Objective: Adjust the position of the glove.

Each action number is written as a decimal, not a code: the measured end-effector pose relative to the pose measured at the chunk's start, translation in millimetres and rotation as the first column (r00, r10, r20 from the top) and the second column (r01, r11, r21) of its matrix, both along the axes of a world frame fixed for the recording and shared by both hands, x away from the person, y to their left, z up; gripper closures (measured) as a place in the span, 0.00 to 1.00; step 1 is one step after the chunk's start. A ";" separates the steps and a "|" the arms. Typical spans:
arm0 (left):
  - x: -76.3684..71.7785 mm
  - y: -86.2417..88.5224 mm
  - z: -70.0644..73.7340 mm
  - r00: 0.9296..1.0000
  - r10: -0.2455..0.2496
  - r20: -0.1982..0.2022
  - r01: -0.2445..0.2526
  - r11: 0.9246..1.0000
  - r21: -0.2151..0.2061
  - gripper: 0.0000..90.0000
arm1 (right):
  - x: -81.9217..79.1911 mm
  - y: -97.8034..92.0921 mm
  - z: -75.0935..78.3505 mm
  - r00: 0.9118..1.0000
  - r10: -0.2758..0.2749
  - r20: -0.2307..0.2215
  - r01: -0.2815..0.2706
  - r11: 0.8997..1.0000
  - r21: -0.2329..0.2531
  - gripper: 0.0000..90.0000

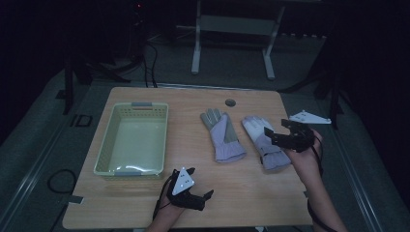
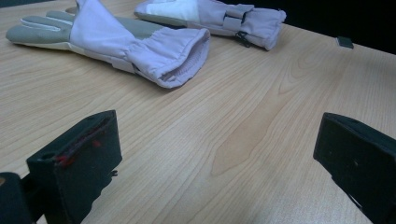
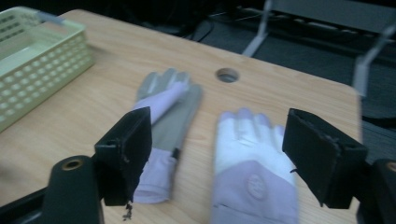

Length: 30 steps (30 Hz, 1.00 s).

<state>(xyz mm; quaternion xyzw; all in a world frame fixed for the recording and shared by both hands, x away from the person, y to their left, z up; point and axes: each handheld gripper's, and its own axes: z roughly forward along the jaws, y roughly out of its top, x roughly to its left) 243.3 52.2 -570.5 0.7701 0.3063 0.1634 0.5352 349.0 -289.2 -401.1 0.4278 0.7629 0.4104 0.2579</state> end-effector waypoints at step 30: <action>0.3 0.4 0.0 1.000 -0.015 -0.007 0.015 1.000 -0.009 0.01 | 78.1 94.7 -80.6 0.970 0.194 -0.147 -0.214 0.968 -0.133 0.55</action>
